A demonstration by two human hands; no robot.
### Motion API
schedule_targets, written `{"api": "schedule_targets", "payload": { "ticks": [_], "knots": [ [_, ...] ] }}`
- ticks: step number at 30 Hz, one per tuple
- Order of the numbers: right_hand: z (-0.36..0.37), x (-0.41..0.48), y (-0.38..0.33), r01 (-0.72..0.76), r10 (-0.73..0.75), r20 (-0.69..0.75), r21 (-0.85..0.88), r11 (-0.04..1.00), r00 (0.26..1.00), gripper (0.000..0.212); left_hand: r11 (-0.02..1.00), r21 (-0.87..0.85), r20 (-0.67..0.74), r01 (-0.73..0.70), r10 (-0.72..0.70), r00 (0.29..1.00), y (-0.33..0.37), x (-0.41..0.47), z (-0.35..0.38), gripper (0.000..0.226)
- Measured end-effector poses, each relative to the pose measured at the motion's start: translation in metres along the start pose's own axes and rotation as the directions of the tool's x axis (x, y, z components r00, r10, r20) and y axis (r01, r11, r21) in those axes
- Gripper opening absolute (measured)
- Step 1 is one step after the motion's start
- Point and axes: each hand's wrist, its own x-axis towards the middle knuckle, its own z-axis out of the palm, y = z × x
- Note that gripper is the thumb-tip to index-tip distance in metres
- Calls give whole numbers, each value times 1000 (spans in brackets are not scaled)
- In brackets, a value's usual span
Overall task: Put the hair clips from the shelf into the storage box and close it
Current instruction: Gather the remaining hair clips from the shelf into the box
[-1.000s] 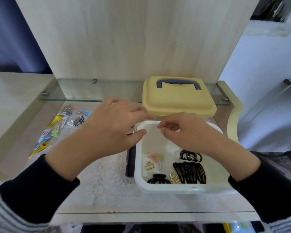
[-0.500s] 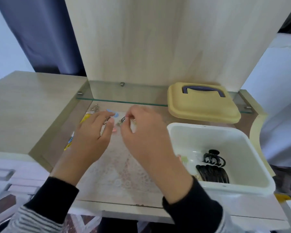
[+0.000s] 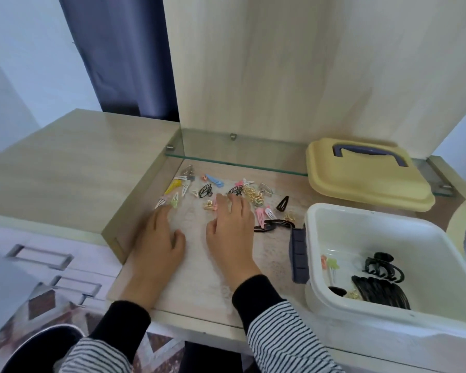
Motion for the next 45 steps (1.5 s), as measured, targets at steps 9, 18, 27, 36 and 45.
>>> {"api": "schedule_targets", "payload": {
  "ticks": [9,18,27,36,45],
  "knots": [
    [17,-2,6,24,-11,109,-117,993,994,66,990,-143,-135,6,-26,991,-7,2,6,55],
    [17,-6,6,96,-96,10,-86,992,995,45,964,-267,-187,22,-74,980,-14,2,3,46],
    [20,-5,8,68,-68,2,-14,998,998,45,950,-305,-151,-61,15,988,-16,1,4,10],
    [24,-5,9,90,-93,-57,-56,994,994,38,957,-188,-5,-219,222,975,-12,-3,0,21],
    [27,-5,12,123,-131,-108,-73,990,986,22,989,-11,40,-144,145,989,-5,-6,8,34]
  ]
}}
